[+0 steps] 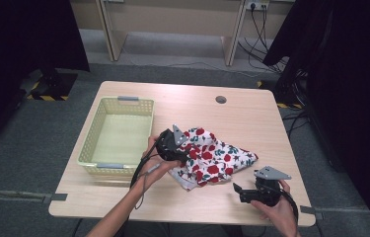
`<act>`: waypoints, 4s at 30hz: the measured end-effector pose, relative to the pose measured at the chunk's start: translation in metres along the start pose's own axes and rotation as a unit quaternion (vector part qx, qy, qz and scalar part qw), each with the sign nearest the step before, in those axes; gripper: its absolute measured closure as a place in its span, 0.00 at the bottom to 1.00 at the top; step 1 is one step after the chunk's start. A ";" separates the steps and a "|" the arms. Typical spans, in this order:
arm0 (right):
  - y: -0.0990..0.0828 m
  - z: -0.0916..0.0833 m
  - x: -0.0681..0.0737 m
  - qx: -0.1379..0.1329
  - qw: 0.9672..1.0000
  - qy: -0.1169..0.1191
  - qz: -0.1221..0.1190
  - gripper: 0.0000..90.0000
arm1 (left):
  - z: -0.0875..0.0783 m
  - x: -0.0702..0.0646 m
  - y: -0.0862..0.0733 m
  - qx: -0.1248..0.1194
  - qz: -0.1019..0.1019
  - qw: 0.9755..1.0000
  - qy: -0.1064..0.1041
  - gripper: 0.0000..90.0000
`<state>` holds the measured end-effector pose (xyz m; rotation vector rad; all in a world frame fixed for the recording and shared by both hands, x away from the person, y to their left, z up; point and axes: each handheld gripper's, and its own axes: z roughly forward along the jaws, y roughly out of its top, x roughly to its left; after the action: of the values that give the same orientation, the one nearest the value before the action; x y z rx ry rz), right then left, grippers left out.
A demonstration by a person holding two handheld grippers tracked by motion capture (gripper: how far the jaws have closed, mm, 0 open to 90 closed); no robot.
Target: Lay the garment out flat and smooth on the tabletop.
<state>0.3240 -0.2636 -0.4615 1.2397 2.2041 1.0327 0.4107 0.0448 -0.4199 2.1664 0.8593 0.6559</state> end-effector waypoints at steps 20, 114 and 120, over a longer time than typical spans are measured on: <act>0.021 0.015 0.008 0.005 1.000 0.016 -0.020 0.07 | 0.025 -0.019 -0.038 0.057 -0.022 0.997 -0.039 0.24; 0.116 -0.008 -0.032 -0.036 0.992 0.078 -0.097 0.90 | 0.006 -0.028 -0.009 -0.014 0.013 0.987 -0.157 0.50; 0.105 -0.018 -0.026 -0.040 0.990 0.088 -0.106 0.90 | 0.014 -0.031 -0.005 -0.001 -0.015 0.987 -0.160 0.20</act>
<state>0.3837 -0.2578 -0.3699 0.8875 2.3393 1.1684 0.3980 0.0190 -0.4381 2.1753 0.7155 0.2806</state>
